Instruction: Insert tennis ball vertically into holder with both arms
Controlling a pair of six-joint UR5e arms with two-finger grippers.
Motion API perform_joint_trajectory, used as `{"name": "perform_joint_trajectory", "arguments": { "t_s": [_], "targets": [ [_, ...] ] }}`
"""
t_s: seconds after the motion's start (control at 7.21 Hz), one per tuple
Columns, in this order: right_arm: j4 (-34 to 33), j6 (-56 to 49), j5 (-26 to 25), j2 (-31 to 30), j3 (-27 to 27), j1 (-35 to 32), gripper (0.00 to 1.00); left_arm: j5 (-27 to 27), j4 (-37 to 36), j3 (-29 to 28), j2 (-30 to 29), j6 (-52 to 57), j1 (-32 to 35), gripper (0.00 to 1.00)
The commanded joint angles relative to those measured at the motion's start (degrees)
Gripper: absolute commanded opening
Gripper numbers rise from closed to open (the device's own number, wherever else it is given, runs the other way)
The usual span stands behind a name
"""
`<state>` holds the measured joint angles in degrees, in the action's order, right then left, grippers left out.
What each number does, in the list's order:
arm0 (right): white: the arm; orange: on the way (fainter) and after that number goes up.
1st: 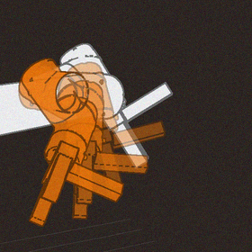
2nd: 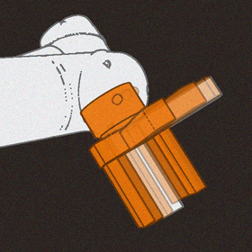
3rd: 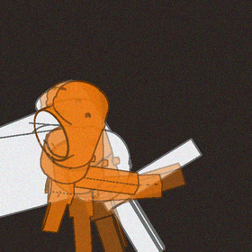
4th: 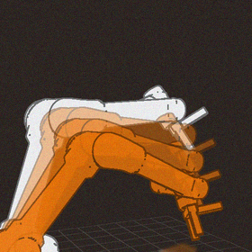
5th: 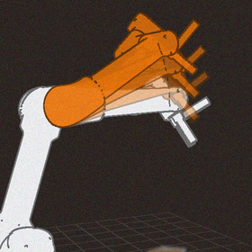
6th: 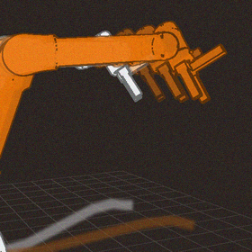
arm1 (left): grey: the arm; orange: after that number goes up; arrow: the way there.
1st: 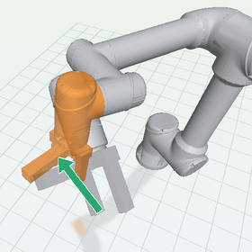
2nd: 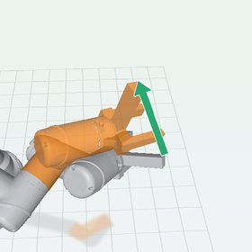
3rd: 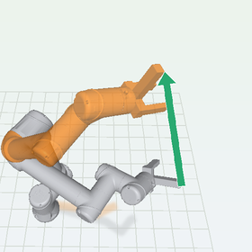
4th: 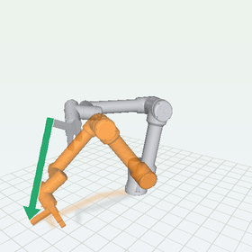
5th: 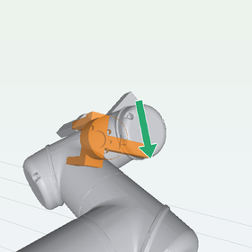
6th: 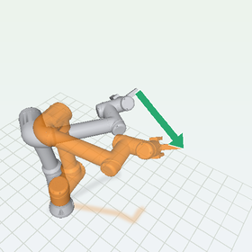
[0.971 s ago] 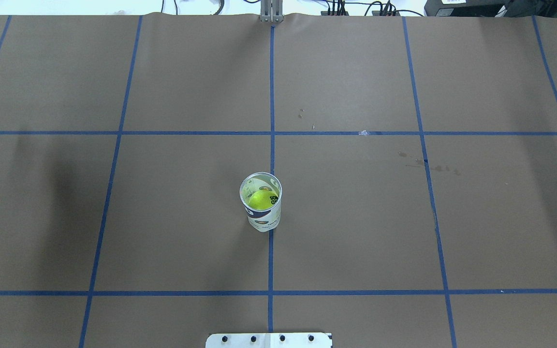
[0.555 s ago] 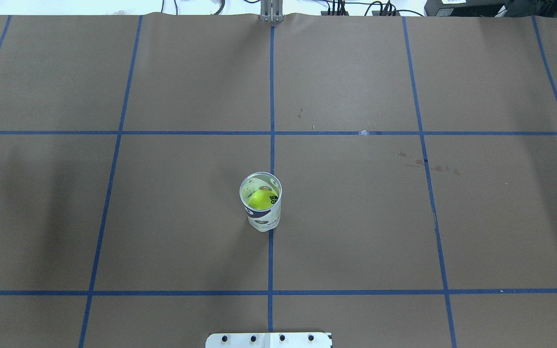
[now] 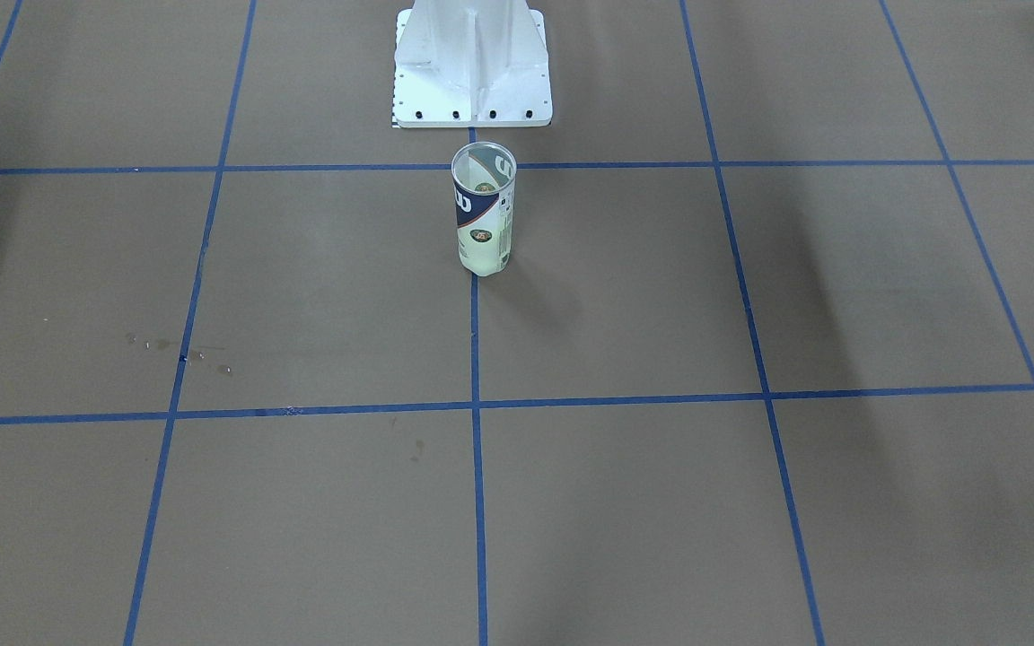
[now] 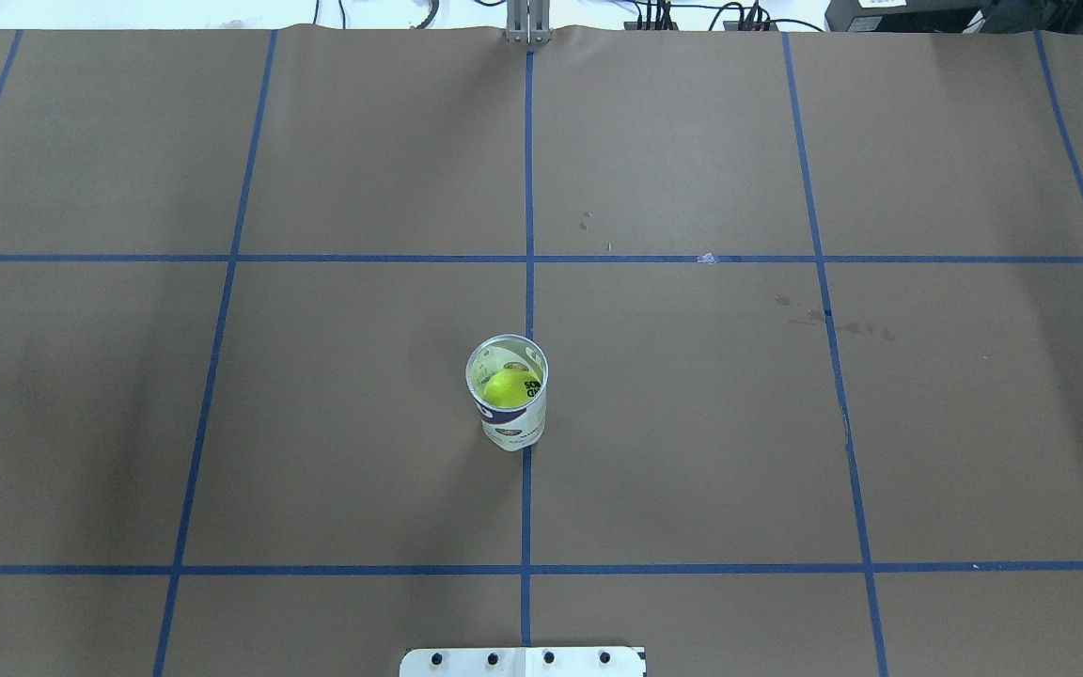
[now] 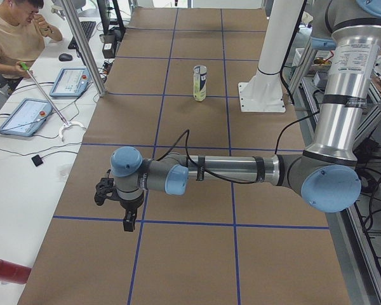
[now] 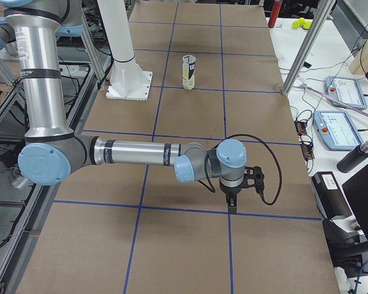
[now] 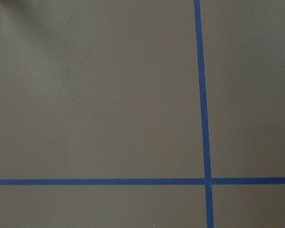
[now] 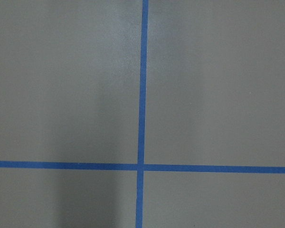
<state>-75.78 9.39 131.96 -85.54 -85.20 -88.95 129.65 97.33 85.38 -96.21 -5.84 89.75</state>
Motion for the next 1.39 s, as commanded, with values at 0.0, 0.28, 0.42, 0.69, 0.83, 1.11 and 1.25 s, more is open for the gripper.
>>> {"name": "perform_joint_trajectory", "arguments": {
  "t_s": [0.0,0.28,0.42,0.69,0.83,1.11,1.25],
  "targets": [
    [-0.9,0.3,0.4,0.5,-0.1,0.0,1.0,2.6,-2.2,7.7,5.8,0.0,-0.1,1.0],
    [-6.1,0.5,1.4,0.6,-1.4,0.0,0.99,3.8,-2.3,8.3,5.8,0.0,0.0,1.0],
    [-7.5,0.5,1.2,-0.1,-2.3,0.1,1.0,3.9,-2.3,8.4,6.4,0.0,0.0,1.0],
    [-7.1,-0.1,0.7,-1.5,-2.0,0.2,1.0,5.8,-2.2,7.9,6.6,0.0,-0.3,1.0],
    [-7.0,-0.1,0.6,-1.8,-2.0,0.2,1.0,5.8,-2.2,8.0,6.6,0.0,-0.3,1.0],
    [-6.9,-0.1,0.7,-2.1,-2.0,0.2,1.0,5.8,-1.8,7.9,7.4,0.0,-0.5,1.0],
    [-6.9,0.0,0.7,-2.1,-1.9,0.2,1.0,5.8,-1.8,7.6,7.4,0.0,-0.5,1.0]
  ]
}}
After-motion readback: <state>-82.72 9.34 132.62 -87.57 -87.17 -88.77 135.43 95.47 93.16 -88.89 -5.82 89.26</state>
